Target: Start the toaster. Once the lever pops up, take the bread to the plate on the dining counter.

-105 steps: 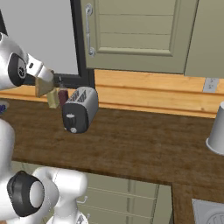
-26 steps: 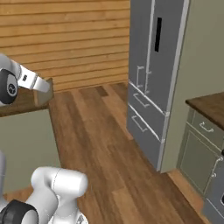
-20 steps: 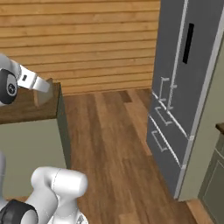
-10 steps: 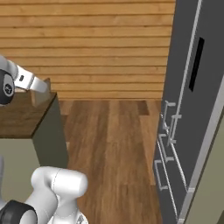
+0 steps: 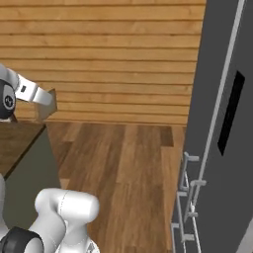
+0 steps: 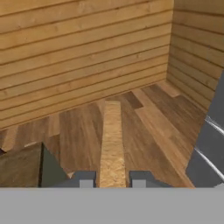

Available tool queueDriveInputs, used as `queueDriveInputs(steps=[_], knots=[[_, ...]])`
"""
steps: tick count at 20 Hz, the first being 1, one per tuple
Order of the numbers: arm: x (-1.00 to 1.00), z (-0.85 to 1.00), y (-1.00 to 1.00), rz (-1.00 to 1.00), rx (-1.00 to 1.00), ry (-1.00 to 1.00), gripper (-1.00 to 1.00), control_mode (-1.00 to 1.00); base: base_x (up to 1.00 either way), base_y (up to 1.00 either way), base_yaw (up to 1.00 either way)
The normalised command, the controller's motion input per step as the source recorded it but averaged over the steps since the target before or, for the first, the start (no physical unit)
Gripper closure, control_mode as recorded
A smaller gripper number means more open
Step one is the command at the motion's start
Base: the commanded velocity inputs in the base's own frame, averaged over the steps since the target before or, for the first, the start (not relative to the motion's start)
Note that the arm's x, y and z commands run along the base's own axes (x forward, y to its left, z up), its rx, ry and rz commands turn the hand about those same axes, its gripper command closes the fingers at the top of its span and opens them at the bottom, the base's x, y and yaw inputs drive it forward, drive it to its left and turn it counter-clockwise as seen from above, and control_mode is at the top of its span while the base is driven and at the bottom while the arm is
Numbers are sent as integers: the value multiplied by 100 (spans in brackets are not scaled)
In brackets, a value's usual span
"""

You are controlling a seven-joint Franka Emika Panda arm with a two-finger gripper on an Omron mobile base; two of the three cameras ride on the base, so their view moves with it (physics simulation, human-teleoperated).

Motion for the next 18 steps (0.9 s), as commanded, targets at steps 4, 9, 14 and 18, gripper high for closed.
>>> queueDriveInputs(steps=[4,9,14,18], knots=[[0,0,0,0,0,0,100,100,100,-10,19],[0,0,0,0,0,0,100,100,100,-17,23],[0,0,0,0,0,0,100,100,100,-20,27],[0,0,0,0,0,0,100,100,100,-26,39]])
